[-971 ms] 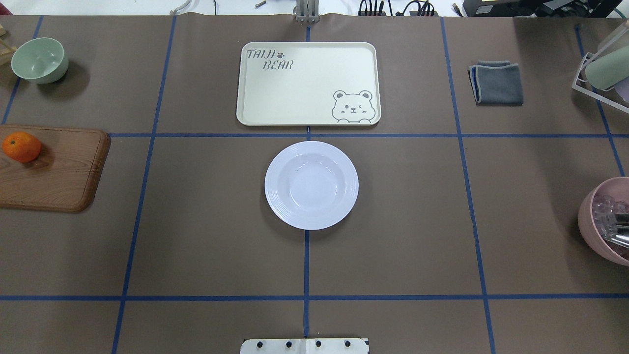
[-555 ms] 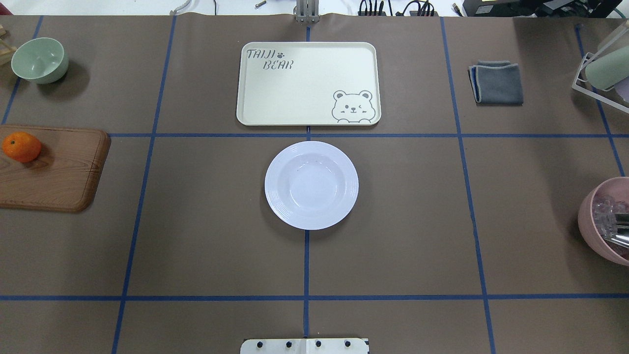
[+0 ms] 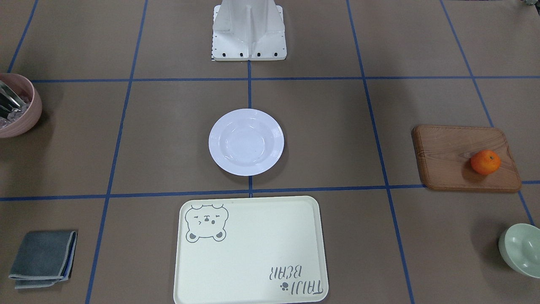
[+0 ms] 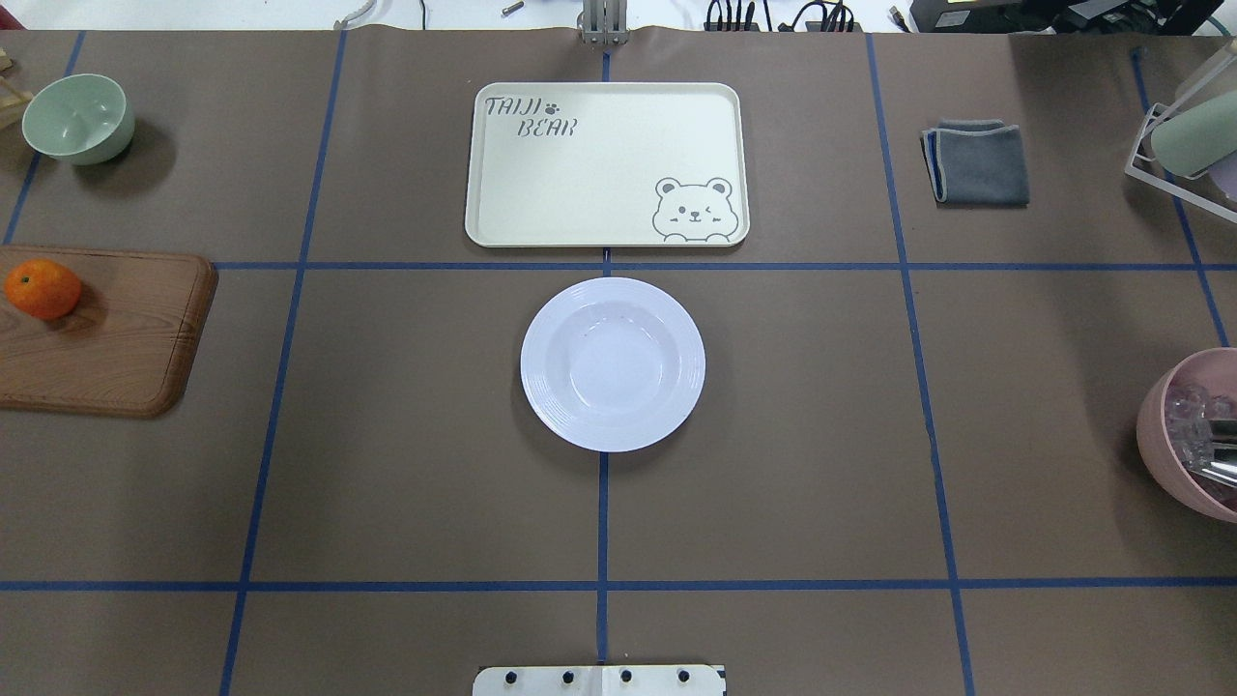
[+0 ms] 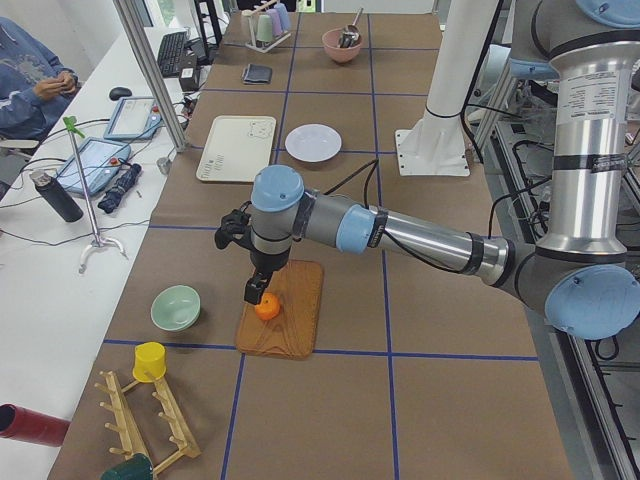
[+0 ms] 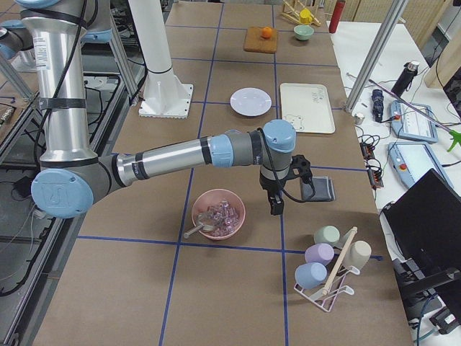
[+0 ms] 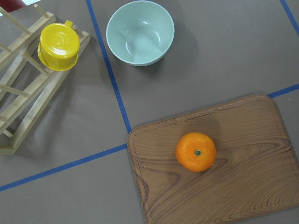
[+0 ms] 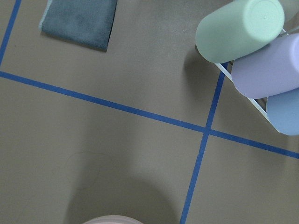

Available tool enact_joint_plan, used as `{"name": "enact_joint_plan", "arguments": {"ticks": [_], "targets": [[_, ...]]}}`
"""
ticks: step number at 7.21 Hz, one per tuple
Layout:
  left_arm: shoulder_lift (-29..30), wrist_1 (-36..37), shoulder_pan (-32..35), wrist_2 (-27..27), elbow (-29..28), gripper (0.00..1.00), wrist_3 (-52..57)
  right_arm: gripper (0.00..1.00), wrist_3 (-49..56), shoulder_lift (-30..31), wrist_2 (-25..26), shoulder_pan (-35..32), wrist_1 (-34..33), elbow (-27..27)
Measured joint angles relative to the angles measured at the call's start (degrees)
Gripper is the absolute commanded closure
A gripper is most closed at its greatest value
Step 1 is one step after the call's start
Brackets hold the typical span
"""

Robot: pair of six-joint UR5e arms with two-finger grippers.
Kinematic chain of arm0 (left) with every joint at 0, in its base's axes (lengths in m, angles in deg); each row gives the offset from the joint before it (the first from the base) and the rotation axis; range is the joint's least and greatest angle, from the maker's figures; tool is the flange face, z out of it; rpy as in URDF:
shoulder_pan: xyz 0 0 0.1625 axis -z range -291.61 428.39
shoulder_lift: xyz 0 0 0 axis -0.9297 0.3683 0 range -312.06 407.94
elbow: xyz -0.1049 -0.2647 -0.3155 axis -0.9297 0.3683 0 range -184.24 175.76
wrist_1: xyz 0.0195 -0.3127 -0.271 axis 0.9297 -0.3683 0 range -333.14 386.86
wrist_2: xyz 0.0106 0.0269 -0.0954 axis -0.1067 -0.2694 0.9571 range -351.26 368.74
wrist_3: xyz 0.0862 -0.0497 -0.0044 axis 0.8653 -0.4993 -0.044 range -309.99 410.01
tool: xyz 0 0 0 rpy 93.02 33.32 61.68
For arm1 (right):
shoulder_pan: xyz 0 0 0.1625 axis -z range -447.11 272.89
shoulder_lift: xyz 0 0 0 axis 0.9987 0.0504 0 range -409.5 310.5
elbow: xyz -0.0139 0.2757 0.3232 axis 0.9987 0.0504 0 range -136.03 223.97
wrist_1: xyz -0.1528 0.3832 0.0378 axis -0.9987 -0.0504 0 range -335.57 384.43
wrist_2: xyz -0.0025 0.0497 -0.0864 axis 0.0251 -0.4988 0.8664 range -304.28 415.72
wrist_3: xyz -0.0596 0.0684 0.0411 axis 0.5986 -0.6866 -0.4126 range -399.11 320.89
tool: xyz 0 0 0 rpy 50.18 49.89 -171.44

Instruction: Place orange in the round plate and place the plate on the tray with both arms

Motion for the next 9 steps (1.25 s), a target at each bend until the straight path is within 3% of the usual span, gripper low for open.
{"name": "enact_joint_plan", "arguments": {"ticks": [9], "targets": [[-0.08, -0.02, -0.47, -0.09, -0.33, 0.02, -0.25, 0.00, -0.11, -0.78, -1.10, 0.75, 0.60, 0.85]]}}
